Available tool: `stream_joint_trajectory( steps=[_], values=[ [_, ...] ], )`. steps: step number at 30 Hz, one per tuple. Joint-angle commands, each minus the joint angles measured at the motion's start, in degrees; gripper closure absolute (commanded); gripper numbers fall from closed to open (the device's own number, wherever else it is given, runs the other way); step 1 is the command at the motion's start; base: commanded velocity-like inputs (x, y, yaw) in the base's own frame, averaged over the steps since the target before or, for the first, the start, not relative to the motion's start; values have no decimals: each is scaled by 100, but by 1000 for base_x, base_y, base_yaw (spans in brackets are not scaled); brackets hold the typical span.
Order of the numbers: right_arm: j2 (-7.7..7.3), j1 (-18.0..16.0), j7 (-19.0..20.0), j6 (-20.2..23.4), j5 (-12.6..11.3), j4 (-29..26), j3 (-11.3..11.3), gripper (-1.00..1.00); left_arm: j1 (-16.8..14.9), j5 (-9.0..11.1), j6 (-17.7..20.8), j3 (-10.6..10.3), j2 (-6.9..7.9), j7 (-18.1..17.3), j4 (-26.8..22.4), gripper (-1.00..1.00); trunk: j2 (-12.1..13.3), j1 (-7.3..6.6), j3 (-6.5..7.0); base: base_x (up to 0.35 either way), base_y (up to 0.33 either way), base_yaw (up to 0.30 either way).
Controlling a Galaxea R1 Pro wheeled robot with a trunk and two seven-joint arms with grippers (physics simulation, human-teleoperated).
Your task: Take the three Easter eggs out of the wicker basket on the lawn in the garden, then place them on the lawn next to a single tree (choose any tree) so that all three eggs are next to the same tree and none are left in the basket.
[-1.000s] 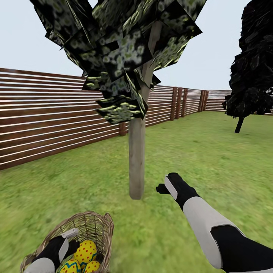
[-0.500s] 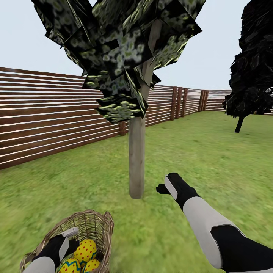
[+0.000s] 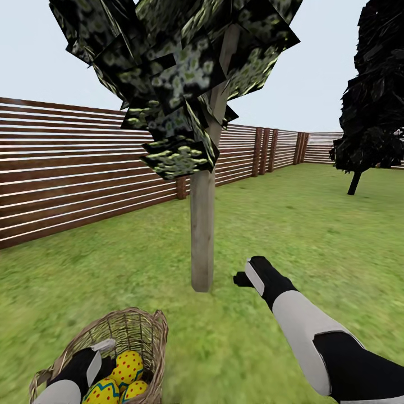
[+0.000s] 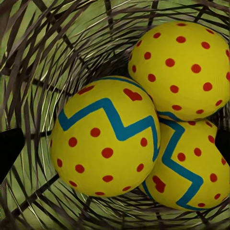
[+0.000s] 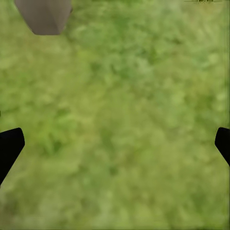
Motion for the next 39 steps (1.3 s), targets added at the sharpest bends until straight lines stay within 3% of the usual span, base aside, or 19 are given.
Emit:
stream_joint_trajectory(
  steps=[1, 25, 39],
  values=[
    [-5, -3, -46, 5, -61, -6, 41, -100, -5, -5, 54, 22, -3, 7, -6, -100, -3, -1, -6, 0, 0, 0],
    [-6, 1, -46, 7, -61, -7, 40, -100, -6, -7, 78, 22, -3, 7, -7, -100, -3, -1, -6, 0, 0, 0],
    [-90, 236, 90, -257, -64, -204, 25, -100, -10, 19, 65, 13, 58, -26, -112, -100, -3, -1, -6, 0, 0, 0]
  ],
)
